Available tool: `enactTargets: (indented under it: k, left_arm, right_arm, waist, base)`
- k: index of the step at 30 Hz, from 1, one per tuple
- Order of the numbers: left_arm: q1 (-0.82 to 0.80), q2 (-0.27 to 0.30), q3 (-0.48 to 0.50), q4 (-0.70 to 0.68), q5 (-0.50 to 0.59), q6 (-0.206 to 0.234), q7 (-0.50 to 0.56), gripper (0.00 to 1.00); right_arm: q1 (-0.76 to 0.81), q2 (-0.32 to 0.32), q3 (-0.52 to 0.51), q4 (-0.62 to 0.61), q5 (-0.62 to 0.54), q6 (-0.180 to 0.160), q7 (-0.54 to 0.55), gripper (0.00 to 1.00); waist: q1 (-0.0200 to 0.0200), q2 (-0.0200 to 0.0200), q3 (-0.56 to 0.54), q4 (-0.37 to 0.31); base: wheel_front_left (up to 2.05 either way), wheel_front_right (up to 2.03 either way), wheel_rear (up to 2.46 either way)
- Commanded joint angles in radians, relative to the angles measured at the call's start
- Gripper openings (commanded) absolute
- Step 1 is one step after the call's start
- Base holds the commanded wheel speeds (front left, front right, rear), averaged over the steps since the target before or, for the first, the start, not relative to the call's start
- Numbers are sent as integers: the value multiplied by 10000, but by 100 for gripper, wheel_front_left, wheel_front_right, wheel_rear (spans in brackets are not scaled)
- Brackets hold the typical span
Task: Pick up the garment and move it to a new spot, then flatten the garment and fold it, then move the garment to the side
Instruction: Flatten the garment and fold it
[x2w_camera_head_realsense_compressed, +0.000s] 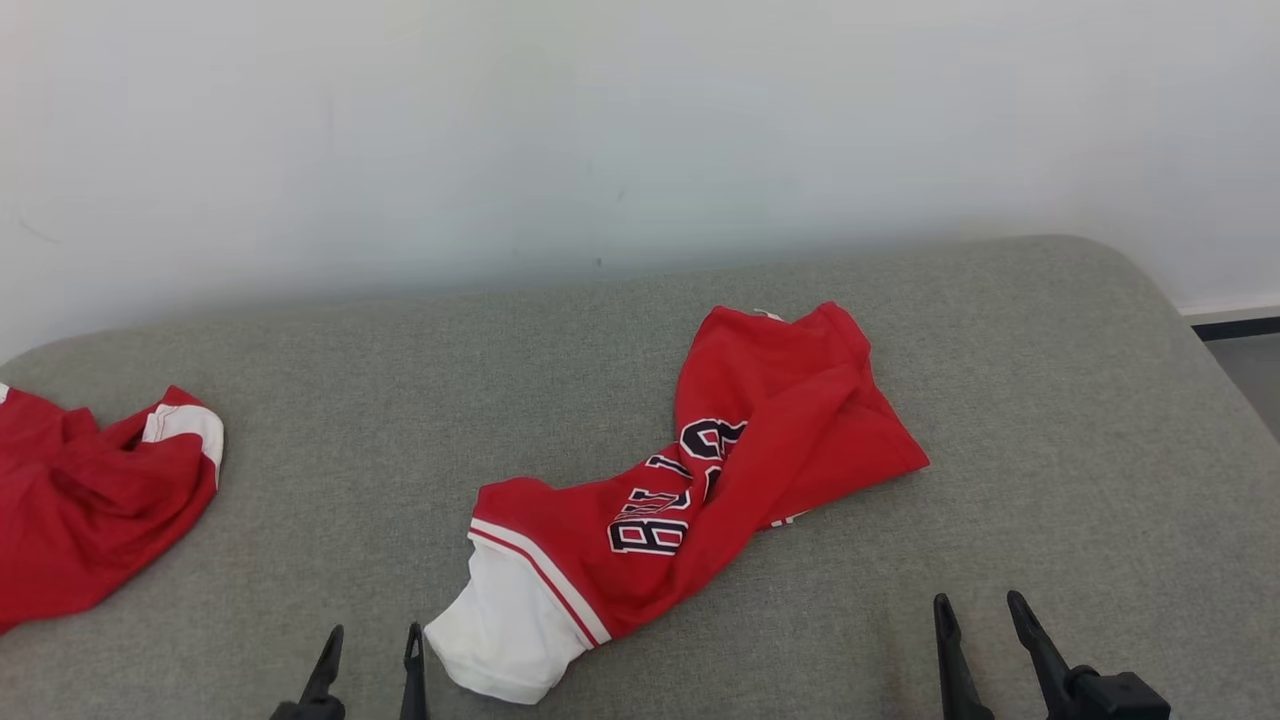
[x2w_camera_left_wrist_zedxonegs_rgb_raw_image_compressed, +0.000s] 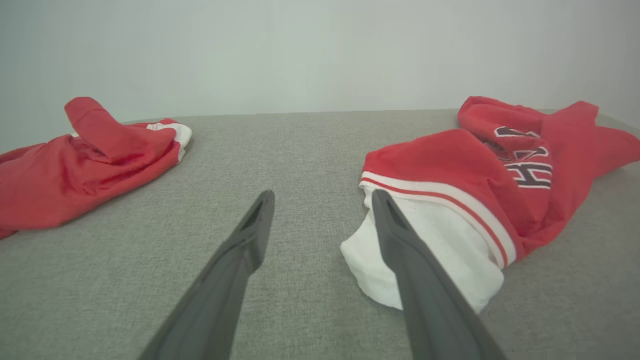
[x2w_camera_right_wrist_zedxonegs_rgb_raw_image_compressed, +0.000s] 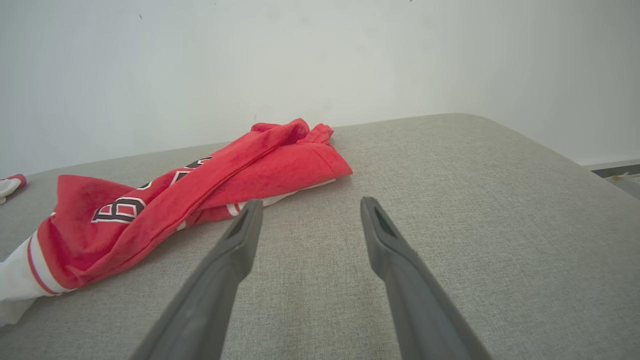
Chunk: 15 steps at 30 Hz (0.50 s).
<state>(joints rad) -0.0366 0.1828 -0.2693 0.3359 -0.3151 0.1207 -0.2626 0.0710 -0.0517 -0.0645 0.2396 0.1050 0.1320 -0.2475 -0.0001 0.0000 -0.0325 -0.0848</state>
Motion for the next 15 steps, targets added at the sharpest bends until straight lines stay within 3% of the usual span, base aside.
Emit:
enactTargets:
  k: [1, 5, 15]
  left_arm:
    - [-41, 80, -41, 150, 166, -92, -31, 100]
    - [-43, -27, 250, 9, 547, -75, -31, 100]
    - [1526, -1015, 1878, -3154, 1328, -202, -32, 100]
  right_arm:
    - [27, 26, 59, 3, -56, -26, -13, 100]
    - [0, 25, 145, -19, -77, -26, -24, 100]
    - [401, 26, 19, -55, -78, -26, -107, 100]
  waist:
    - [1, 0, -34, -45]
    - [1, 0, -105, -255]
    - [1, 0, -119, -373]
  base:
    - [0, 0, 0]
    - [0, 0, 0]
    - [0, 0, 0]
